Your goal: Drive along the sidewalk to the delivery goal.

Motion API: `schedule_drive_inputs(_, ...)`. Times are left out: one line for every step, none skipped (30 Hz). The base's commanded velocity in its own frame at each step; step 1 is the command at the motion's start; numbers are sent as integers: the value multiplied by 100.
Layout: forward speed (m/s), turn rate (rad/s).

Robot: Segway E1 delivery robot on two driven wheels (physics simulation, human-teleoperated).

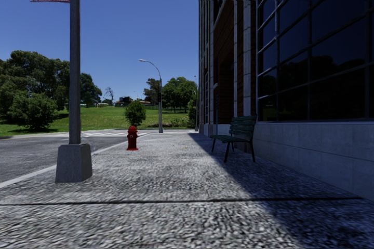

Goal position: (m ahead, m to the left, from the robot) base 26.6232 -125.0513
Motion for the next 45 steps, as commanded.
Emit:
schedule_drive_inputs(200,22)
schedule_drive_inputs(200,24)
schedule_drive_inputs(200,24)
schedule_drive_inputs(200,25)
schedule_drive_inputs(200,20)
schedule_drive_inputs(200,20)
schedule_drive_inputs(200,15)
schedule_drive_inputs(200,13)
schedule_drive_inputs(200,13)
schedule_drive_inputs(200,13)
schedule_drive_inputs(200,12)
schedule_drive_inputs(200,12)
schedule_drive_inputs(200,9)
schedule_drive_inputs(200,4)
schedule_drive_inputs(200,0)
schedule_drive_inputs(200,0)
schedule_drive_inputs(200,0)
schedule_drive_inputs(200,0)
schedule_drive_inputs(200,0)
schedule_drive_inputs(200,0)
schedule_drive_inputs(200,0)
schedule_drive_inputs(200,0)
schedule_drive_inputs(200,0)
schedule_drive_inputs(200,0)
schedule_drive_inputs(200,0)
schedule_drive_inputs(200,0)
schedule_drive_inputs(200,0)
schedule_drive_inputs(200,0)
schedule_drive_inputs(200,0)
schedule_drive_inputs(200,9)
schedule_drive_inputs(200,15)
schedule_drive_inputs(200,15)
schedule_drive_inputs(200,17)
schedule_drive_inputs(200,10)
schedule_drive_inputs(200,2)
schedule_drive_inputs(200,2)
schedule_drive_inputs(200,0)
schedule_drive_inputs(200,0)
schedule_drive_inputs(200,0)
schedule_drive_inputs(200,0)
schedule_drive_inputs(200,0)
schedule_drive_inputs(200,0)
schedule_drive_inputs(200,0)
schedule_drive_inputs(200,0)
schedule_drive_inputs(200,0)
